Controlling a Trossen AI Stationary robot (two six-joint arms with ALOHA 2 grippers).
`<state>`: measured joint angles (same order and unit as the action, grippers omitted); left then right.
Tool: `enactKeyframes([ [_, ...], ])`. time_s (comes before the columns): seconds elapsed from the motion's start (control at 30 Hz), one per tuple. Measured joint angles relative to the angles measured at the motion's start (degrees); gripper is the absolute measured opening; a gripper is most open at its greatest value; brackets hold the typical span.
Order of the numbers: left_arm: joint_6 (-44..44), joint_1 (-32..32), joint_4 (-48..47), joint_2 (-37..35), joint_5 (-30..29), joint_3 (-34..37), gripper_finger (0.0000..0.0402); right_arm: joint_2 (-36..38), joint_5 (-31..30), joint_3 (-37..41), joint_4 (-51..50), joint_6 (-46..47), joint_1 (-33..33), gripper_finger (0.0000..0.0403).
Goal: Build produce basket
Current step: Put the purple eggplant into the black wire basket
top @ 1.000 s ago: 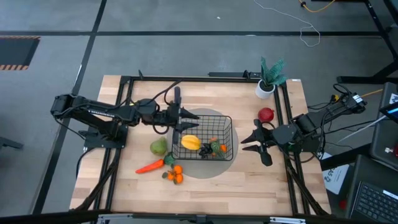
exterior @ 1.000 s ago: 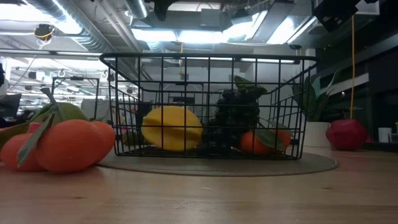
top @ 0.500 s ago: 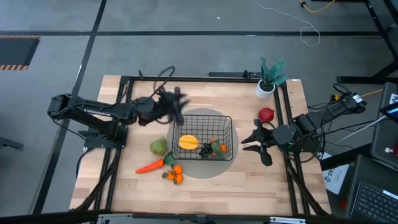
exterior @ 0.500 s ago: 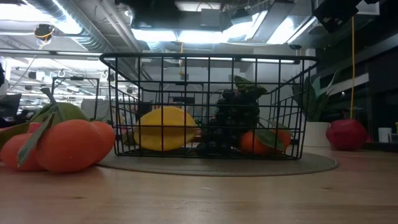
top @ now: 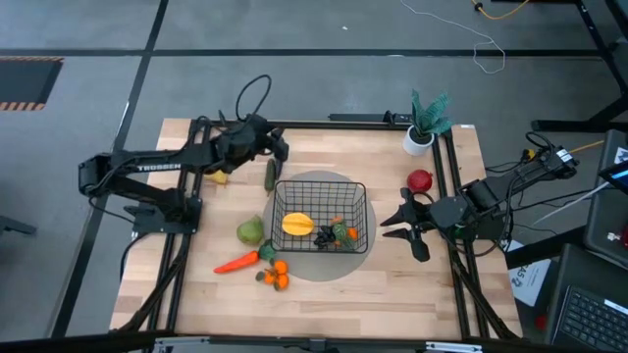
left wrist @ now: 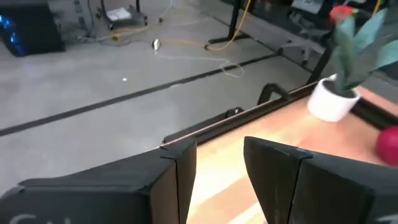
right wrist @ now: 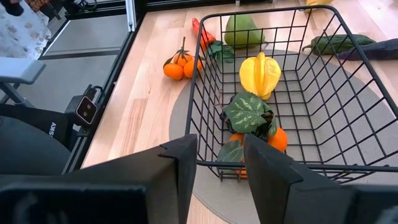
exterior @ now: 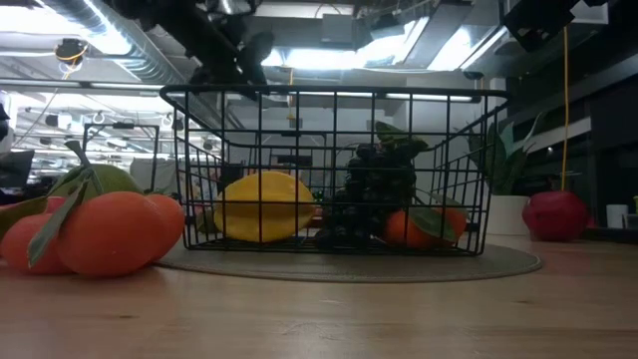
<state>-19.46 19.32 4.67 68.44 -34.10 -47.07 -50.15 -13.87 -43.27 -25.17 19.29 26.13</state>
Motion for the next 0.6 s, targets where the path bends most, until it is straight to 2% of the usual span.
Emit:
enactKeyframes([
  [0.23, -2.74, 3.41, -1.69, 2.61, 2.63, 0.00, 0.0174, 0.00, 0.00, 0.00, 0.00, -0.24, -0.01, 0.0124],
  [0.43, -12.25, 6.49, -4.75, 6.98, 2.88, -0.01, 0.0209, 0.00, 0.00, 0.00, 0.00, -0.26, 0.00, 0.0124],
  [0.6, -17.83, 9.33, -5.00, 11.52, 10.29, -0.01, 0.0209, 0.00, 0.00, 0.00, -0.02, -0.26, -0.02, 0.0124],
])
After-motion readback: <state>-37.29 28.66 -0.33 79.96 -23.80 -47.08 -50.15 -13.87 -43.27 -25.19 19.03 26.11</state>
